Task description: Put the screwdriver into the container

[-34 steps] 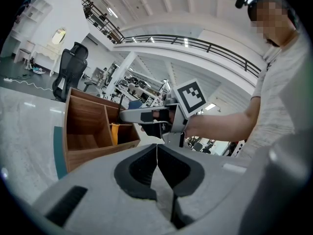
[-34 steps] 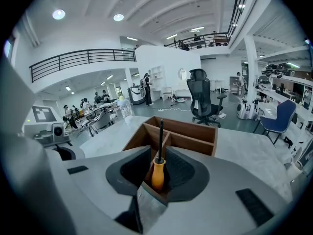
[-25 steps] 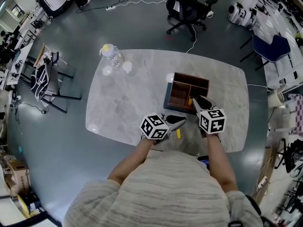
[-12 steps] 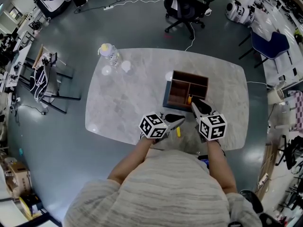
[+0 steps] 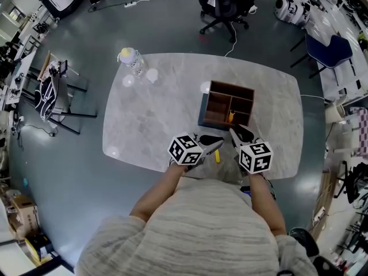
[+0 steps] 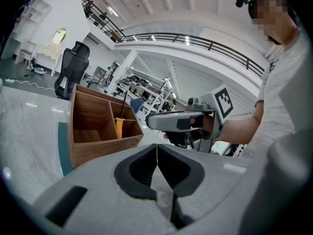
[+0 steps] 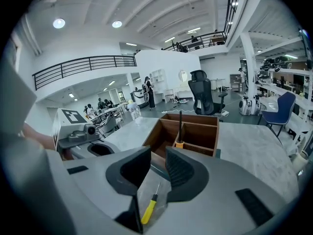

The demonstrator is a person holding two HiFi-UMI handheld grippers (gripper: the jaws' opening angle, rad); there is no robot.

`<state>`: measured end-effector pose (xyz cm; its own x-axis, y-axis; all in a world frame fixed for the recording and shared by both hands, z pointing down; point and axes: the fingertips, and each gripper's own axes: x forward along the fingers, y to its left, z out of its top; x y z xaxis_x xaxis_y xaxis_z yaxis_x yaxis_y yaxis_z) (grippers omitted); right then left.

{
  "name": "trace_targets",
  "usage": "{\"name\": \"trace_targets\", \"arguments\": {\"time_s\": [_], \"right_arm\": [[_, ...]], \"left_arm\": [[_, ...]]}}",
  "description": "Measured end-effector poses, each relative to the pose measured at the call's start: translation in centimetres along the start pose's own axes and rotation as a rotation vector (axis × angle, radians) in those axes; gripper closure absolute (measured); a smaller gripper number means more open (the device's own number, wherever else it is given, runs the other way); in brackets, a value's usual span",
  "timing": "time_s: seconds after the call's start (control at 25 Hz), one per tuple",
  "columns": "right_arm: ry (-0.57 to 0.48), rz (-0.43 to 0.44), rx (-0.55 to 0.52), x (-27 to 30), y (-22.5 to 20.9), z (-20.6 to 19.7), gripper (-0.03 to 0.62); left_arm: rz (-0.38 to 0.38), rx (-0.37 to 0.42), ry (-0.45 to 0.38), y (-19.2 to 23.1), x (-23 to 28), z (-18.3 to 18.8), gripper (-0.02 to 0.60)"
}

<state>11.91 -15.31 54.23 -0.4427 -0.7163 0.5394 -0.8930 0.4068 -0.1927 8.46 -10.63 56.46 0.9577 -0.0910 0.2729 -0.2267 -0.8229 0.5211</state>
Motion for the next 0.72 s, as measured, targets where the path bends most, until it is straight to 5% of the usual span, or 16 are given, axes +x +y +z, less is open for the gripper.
{"name": "trace_targets", "arguments": {"time_s": [0.72], "right_arm": [[0.193,0.037,0.06,2.7,1.3,-6.9,0.517]], "left_arm": [[0.059,-0.037,-0.005,1.4,-1.4,-1.9,0.568]]}}
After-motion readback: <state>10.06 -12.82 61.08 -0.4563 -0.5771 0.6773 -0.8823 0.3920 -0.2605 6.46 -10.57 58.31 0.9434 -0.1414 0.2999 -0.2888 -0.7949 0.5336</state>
